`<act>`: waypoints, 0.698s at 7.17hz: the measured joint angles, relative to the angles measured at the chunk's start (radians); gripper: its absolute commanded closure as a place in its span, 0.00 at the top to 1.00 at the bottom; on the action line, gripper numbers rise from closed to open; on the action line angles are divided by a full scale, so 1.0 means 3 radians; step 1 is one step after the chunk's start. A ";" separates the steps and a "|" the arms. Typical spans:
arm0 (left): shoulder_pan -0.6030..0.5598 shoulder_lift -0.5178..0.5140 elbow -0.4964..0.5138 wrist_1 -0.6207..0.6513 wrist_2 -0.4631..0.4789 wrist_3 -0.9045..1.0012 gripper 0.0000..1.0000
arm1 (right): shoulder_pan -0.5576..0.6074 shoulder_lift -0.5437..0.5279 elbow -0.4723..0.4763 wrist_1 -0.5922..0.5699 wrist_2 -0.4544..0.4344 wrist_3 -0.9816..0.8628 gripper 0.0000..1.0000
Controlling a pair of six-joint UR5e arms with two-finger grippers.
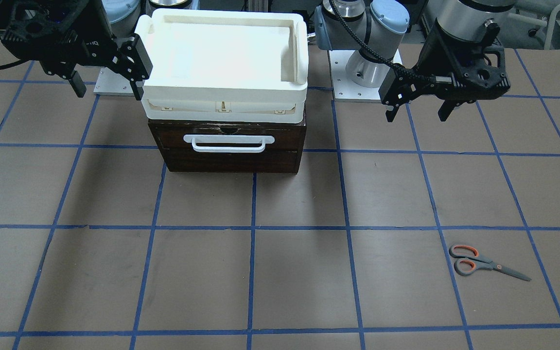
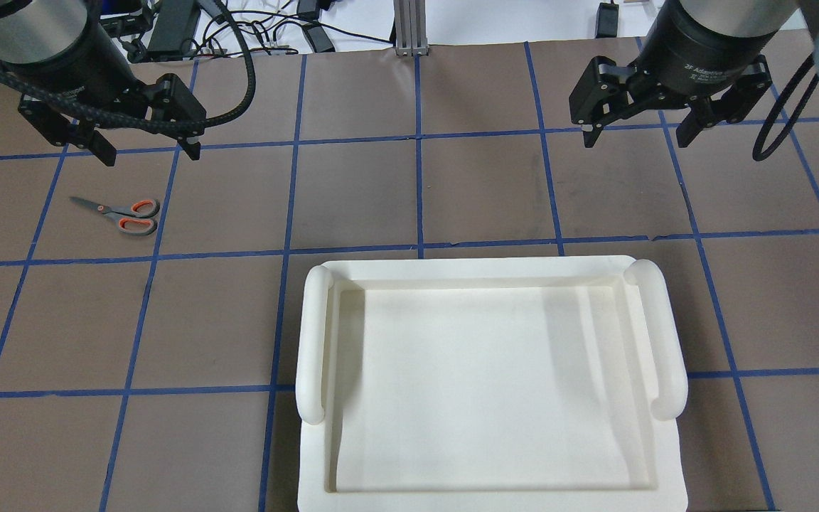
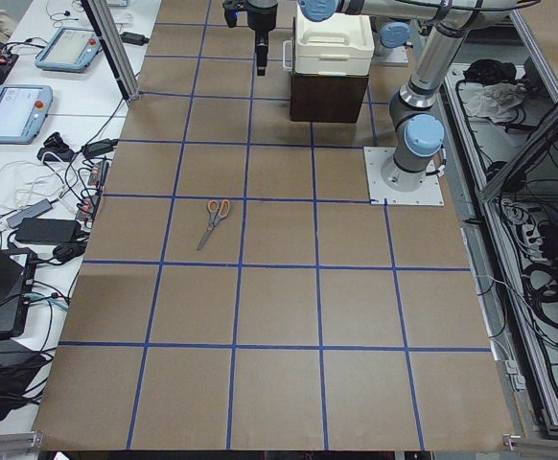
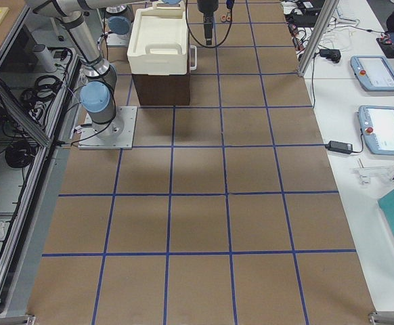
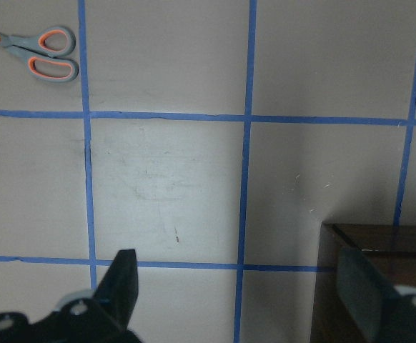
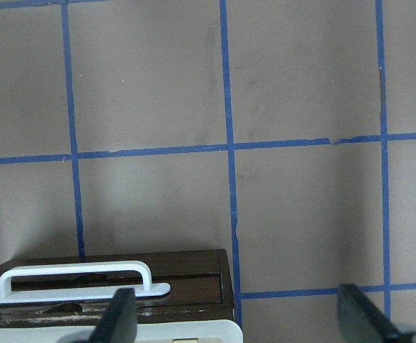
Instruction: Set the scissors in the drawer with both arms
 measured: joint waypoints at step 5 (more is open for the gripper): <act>0.0073 -0.0024 0.0002 0.0031 -0.0012 0.0230 1.00 | 0.0027 0.0142 -0.0005 0.0024 0.0251 -0.0117 1.00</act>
